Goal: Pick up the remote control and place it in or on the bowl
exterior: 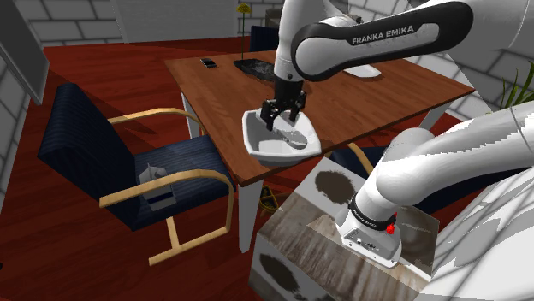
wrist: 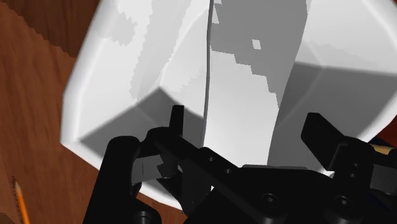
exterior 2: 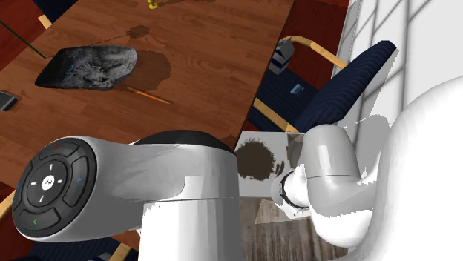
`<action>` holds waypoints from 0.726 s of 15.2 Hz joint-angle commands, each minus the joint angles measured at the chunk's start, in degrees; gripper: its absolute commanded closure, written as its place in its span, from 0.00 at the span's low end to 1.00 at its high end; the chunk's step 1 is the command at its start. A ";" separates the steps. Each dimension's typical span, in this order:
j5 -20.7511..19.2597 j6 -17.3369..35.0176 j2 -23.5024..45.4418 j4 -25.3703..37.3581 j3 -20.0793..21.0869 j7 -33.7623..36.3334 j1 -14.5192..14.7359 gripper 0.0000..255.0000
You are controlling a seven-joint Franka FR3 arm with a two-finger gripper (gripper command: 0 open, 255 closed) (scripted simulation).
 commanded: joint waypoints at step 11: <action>-0.35 -6.98 -1.46 5.47 -0.51 -0.17 -0.17 0.00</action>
